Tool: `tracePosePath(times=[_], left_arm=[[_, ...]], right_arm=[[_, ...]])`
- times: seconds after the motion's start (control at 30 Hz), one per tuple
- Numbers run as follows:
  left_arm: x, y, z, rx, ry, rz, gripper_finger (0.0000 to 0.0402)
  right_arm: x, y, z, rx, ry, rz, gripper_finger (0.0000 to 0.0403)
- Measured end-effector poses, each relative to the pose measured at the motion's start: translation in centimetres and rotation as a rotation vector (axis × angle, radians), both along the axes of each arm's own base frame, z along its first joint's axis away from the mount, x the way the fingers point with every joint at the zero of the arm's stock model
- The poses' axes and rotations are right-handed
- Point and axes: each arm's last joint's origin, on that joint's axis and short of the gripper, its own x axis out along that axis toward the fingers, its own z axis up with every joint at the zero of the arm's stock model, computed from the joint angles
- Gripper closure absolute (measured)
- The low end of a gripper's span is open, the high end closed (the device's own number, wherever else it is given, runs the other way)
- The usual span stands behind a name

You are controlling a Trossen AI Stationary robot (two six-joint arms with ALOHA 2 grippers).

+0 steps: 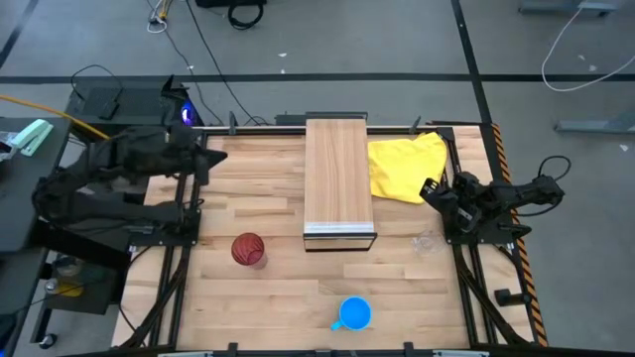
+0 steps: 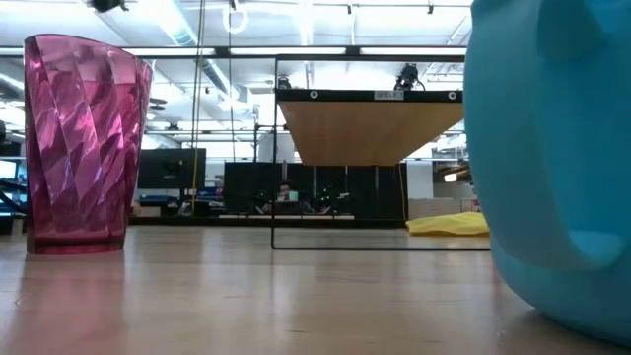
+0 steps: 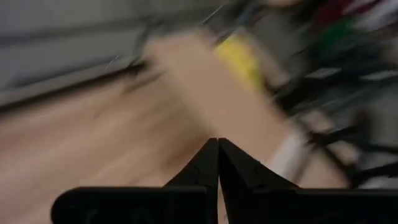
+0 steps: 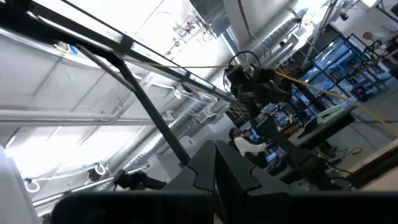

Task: Stack small to large cups/mugs on shelf
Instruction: Put the red cup on the shelf

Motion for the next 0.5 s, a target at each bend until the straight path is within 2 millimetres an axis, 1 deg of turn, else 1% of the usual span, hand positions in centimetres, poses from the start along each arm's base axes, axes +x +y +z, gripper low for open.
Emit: tracePosePath(times=[0.13,0.23,0.37,0.5], left_arm=[[1.3,0.2,-0.3,-0.142,0.261,0.071,0.0387],[2.6,0.3,-1.0,-0.237,0.412,0.062,0.0389],[4.8,-0.1,-2.6,-0.36,0.55,-0.008,0.0385],[6.9,-1.5,-4.3,-0.426,0.657,-0.066,0.0377]], right_arm=[[0.0,0.0,0.0,0.02,0.001,0.012,0.0386],[0.0,0.0,0.0,0.023,0.001,0.014,0.0386],[0.0,0.0,0.0,0.068,0.004,0.04,0.0386],[0.1,0.0,-0.1,0.112,0.018,0.068,0.0386]])
